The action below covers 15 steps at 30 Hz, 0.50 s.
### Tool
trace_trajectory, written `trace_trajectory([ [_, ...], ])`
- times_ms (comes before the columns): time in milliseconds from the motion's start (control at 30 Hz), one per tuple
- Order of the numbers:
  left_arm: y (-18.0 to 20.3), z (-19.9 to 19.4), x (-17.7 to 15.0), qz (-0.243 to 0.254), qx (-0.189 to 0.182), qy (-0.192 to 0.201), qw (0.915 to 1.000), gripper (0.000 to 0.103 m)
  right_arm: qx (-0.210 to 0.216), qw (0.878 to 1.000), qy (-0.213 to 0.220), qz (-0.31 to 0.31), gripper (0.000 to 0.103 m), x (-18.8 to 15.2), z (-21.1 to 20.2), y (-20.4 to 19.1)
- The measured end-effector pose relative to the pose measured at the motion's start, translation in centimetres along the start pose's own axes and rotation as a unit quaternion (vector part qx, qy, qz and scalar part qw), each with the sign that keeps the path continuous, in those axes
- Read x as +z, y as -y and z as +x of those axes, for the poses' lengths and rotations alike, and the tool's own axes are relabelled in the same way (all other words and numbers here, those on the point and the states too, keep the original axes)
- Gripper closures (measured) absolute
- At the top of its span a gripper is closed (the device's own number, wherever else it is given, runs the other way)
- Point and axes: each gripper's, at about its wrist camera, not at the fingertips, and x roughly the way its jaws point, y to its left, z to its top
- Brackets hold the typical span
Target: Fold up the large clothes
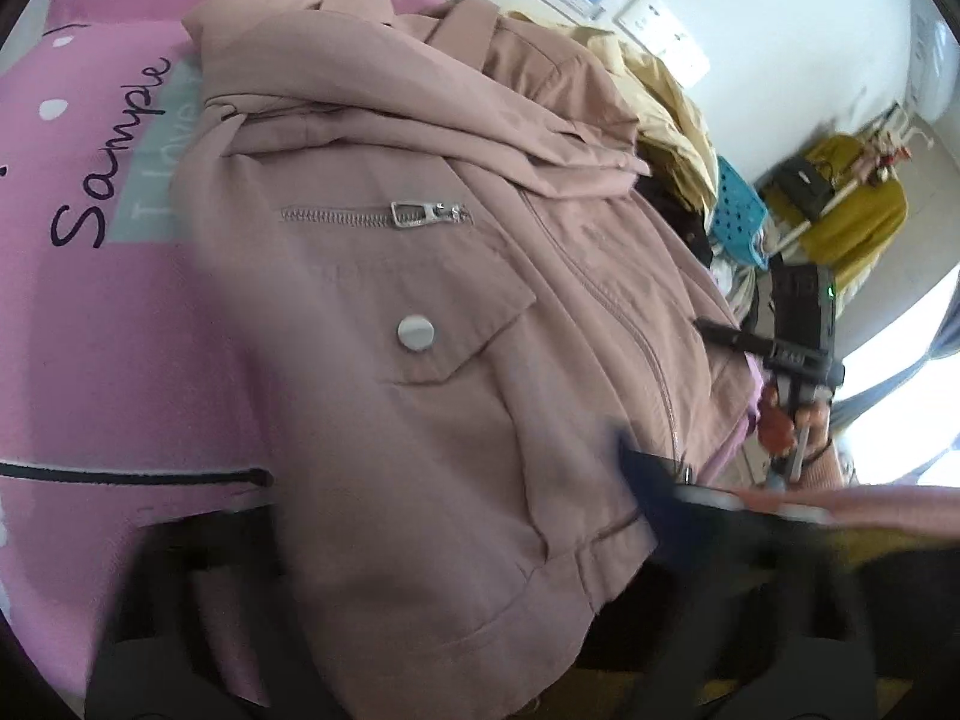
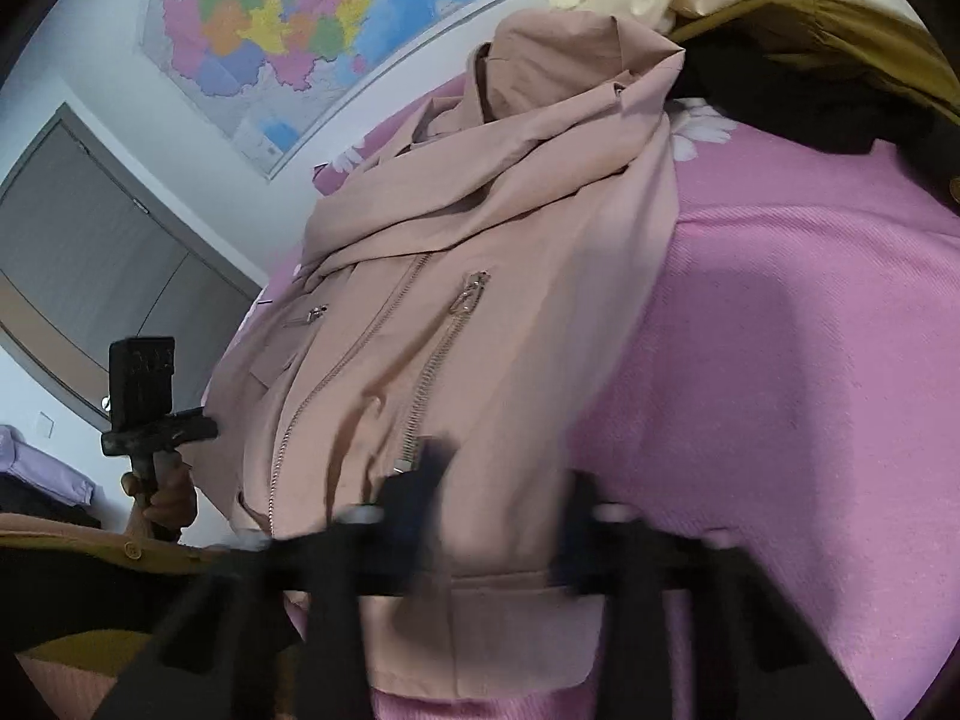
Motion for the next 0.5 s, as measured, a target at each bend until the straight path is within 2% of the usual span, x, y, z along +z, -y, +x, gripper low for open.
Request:
trace_trajectory([
  [33,-0.4,0.0,0.3,-0.013,0.010,-0.004,0.9999,0.094,0.014,1.000,0.009,0.006,0.083,0.0,-0.4,-0.2],
  [67,-0.9,-0.2,0.5,-0.027,0.009,-0.004,0.9996,0.096,0.032,0.999,0.016,0.009,0.084,0.1,-0.7,-0.6],
  [133,-1.2,-1.9,0.5,-0.038,0.002,0.017,0.9991,0.098,0.071,0.997,0.039,0.005,0.085,0.0,-2.6,-1.8],
  [233,-0.8,-6.4,0.3,-0.032,-0.010,0.067,0.9972,0.100,0.085,0.994,0.069,-0.023,0.086,-0.6,-5.5,-4.2],
  [333,-1.2,-10.6,-0.1,-0.036,-0.022,0.108,0.9932,0.100,0.121,0.987,0.095,-0.051,0.087,-1.4,-8.3,-6.7],
  [433,-1.4,-12.5,-0.9,-0.027,-0.015,0.117,0.9926,0.100,0.133,0.985,0.086,-0.064,0.086,-2.7,-8.7,-7.9],
  [500,-1.8,-11.9,-1.3,-0.029,-0.005,0.105,0.9940,0.099,0.112,0.991,0.049,-0.046,0.085,-3.5,-7.1,-7.1],
])
